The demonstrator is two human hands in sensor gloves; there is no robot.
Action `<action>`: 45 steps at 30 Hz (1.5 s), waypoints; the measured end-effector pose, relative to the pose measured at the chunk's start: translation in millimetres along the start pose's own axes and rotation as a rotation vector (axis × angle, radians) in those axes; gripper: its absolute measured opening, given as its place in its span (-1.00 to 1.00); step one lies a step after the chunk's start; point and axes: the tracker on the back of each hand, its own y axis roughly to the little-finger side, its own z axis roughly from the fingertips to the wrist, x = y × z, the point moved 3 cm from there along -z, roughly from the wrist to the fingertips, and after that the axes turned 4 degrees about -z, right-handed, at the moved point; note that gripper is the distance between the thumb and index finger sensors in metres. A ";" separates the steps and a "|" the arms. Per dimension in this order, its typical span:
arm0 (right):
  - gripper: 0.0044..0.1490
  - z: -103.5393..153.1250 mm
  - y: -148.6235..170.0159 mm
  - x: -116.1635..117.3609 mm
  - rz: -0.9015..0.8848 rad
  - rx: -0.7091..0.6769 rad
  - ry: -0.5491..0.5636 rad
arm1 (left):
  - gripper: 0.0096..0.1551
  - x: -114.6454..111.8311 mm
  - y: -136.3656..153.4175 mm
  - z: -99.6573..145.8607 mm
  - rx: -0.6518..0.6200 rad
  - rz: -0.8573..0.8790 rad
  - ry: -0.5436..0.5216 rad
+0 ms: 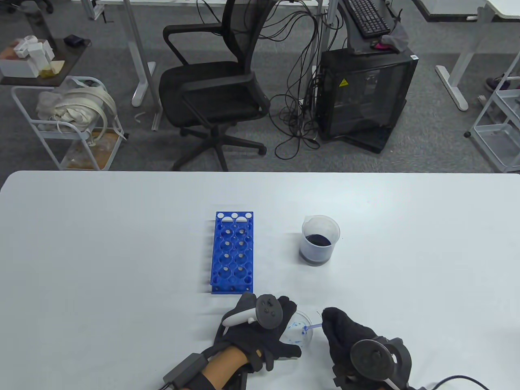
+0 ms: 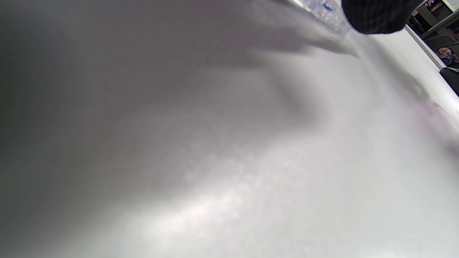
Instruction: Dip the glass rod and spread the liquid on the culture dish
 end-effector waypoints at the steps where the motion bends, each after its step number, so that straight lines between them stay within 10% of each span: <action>1: -0.54 0.9 -2.3 0.2 -0.005 -0.003 -0.006 | 0.32 0.0 0.0 0.0 0.000 0.000 0.000; 45: -0.54 -6.3 -25.9 25.2 -0.005 -0.054 -0.042 | 0.32 0.1 -0.1 0.0 0.000 -0.003 0.000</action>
